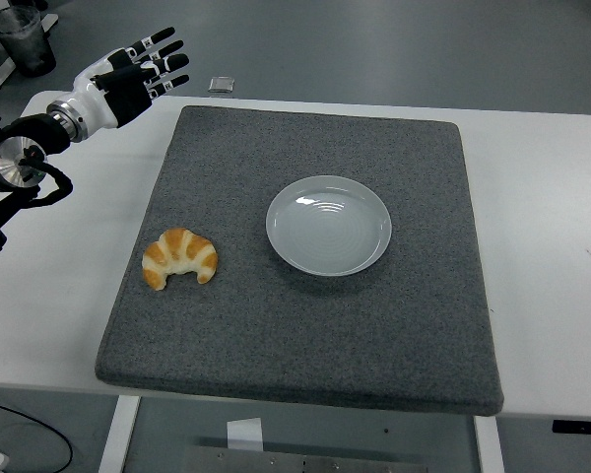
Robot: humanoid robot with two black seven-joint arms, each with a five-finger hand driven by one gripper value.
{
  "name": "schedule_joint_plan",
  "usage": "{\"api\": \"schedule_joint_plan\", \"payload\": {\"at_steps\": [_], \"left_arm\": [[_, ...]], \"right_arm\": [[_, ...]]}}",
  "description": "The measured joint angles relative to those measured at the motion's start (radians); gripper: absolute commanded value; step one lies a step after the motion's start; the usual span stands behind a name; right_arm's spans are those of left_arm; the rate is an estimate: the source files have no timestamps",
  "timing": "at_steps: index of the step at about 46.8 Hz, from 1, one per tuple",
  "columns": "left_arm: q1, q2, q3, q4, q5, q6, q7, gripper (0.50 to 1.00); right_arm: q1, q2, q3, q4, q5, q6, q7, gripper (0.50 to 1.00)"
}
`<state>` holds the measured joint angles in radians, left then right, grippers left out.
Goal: Place the bread on the plate
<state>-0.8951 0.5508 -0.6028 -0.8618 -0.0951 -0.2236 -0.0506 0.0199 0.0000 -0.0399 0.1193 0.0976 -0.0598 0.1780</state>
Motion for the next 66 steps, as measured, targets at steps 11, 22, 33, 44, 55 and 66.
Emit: {"api": "schedule_joint_plan", "payload": {"at_steps": [11, 22, 33, 44, 55, 66], "left_arm": [[-0.004, 0.006, -0.007, 0.001, -0.01, 0.0, -0.001, 1.0], [-0.013, 0.01, -0.009, 0.043, -0.017, 0.004, -0.001, 1.0], [-0.029, 0.028, 0.004, 0.032, 0.036, -0.034, -0.003, 1.0], [-0.036, 0.166, 0.005, -0.087, 0.259, -0.215, -0.003, 0.999], [-0.036, 0.365, 0.105, -0.346, 0.474, -0.257, -0.003, 0.99], [-0.038, 0.498, 0.117, -0.502, 0.777, -0.259, -0.003, 0.99]], "right_arm": [[0.0, 0.0, 0.0, 0.0, 0.0, 0.0, 0.0, 0.932], [0.0, 0.0, 0.0, 0.0, 0.0, 0.0, 0.0, 0.932], [0.001, 0.0, 0.0, 0.0, 0.0, 0.0, 0.0, 0.932], [0.0, 0.0, 0.0, 0.0, 0.0, 0.0, 0.0, 0.932], [0.0, 0.0, 0.0, 0.0, 0.0, 0.0, 0.0, 0.932], [0.0, 0.0, 0.0, 0.0, 0.0, 0.0, 0.0, 0.932]]}}
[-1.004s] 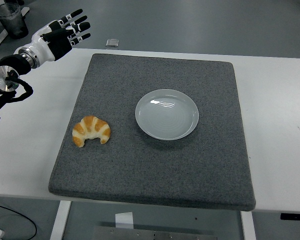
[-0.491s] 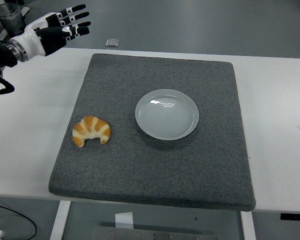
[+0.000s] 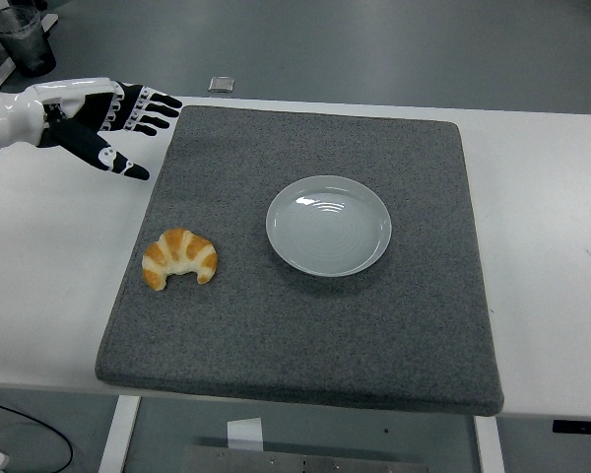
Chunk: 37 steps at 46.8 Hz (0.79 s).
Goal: Place the bread on the plate
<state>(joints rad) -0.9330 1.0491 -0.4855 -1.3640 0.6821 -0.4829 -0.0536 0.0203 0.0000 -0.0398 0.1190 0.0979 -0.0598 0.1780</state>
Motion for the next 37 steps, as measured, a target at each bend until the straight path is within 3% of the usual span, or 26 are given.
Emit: {"api": "schedule_joint_plan", "payload": {"at_steps": [15, 23, 27, 37], "left_arm": [[0.003, 0.04, 0.053, -0.132, 0.33, 0.002, 0.0, 0.994], [0.011, 0.04, 0.062, -0.151, 0.412, 0.043, -0.002, 0.992], [0.02, 0.036, 0.093, -0.177, 0.425, 0.122, -0.017, 0.994], [0.082, -0.01, 0.213, -0.22, 0.591, 0.453, -0.049, 0.999]], "right_arm": [[0.0, 0.0, 0.0, 0.0, 0.0, 0.0, 0.0, 0.932], [0.0, 0.0, 0.0, 0.0, 0.0, 0.0, 0.0, 0.932], [0.0, 0.0, 0.0, 0.0, 0.0, 0.0, 0.0, 0.932], [0.0, 0.0, 0.0, 0.001, -0.001, 0.0, 0.0, 0.932]]}}
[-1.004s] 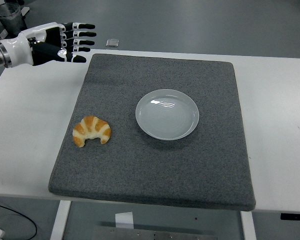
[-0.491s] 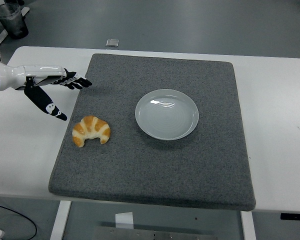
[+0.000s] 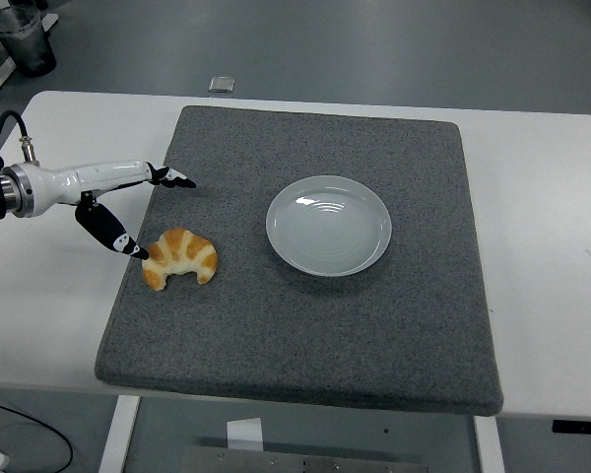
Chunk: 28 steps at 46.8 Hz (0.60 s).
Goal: Place the bread on the plate
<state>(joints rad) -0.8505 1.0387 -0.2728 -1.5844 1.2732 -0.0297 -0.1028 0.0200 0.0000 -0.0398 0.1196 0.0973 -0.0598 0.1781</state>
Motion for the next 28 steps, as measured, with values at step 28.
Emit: {"api": "schedule_joint_plan", "payload": {"at_steps": [28], "left_arm": [[0.018, -0.143, 0.083, 0.06, 0.062, 0.1, 0.015, 0.996]], "right_arm": [[0.0, 0.0, 0.0, 0.0, 0.0, 0.0, 0.0, 0.932]]}}
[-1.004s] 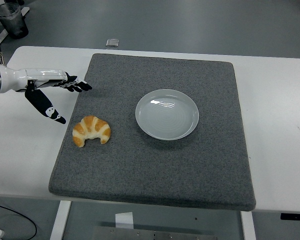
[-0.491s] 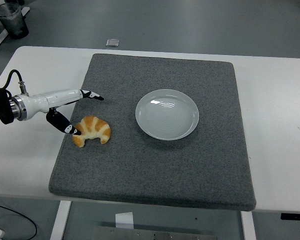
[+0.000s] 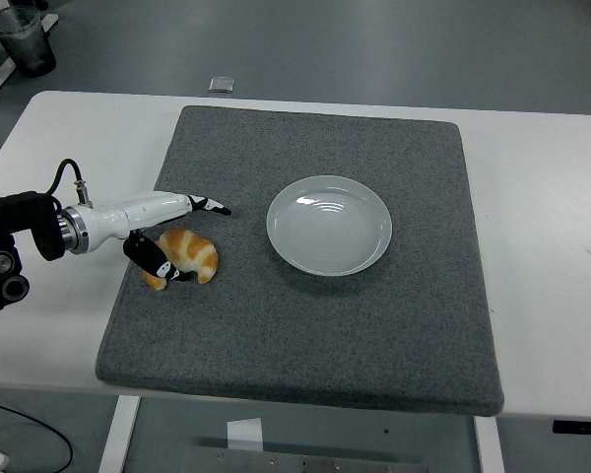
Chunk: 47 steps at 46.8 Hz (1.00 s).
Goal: Place the bread on the plate
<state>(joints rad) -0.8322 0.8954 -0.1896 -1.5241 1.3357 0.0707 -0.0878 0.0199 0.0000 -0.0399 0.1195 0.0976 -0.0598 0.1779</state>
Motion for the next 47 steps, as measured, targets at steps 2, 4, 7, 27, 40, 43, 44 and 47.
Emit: {"api": "schedule_joint_plan", "payload": {"at_steps": [2, 4, 7, 27, 40, 43, 44, 47], "left_arm": [[-0.001, -0.002, 0.008, 0.005, 0.012, 0.0, 0.0, 0.996], [-0.002, -0.003, 0.011, 0.012, 0.025, 0.0, 0.0, 0.996], [-0.002, -0.012, 0.012, 0.025, 0.039, 0.001, 0.001, 0.994], [-0.004, -0.028, 0.013, 0.042, 0.095, 0.003, 0.0, 0.724], [-0.006, -0.022, 0.013, 0.036, 0.128, 0.001, -0.005, 0.518], [-0.007, -0.021, 0.013, 0.036, 0.135, 0.001, -0.006, 0.5], [-0.007, -0.02, 0.013, 0.036, 0.136, 0.001, -0.007, 0.5], [-0.009, -0.019, 0.013, 0.036, 0.137, 0.001, -0.007, 0.5]], "right_arm": [[0.0, 0.0, 0.0, 0.0, 0.0, 0.0, 0.0, 0.932], [0.0, 0.0, 0.0, 0.0, 0.0, 0.0, 0.0, 0.932], [0.001, 0.0, 0.0, 0.0, 0.0, 0.0, 0.0, 0.932], [0.0, 0.0, 0.0, 0.0, 0.0, 0.0, 0.0, 0.932], [0.0, 0.0, 0.0, 0.0, 0.0, 0.0, 0.0, 0.932], [0.001, 0.0, 0.0, 0.0, 0.0, 0.0, 0.0, 0.932], [0.0, 0.0, 0.0, 0.0, 0.0, 0.0, 0.0, 0.932], [0.0, 0.0, 0.0, 0.0, 0.0, 0.0, 0.0, 0.932]]}}
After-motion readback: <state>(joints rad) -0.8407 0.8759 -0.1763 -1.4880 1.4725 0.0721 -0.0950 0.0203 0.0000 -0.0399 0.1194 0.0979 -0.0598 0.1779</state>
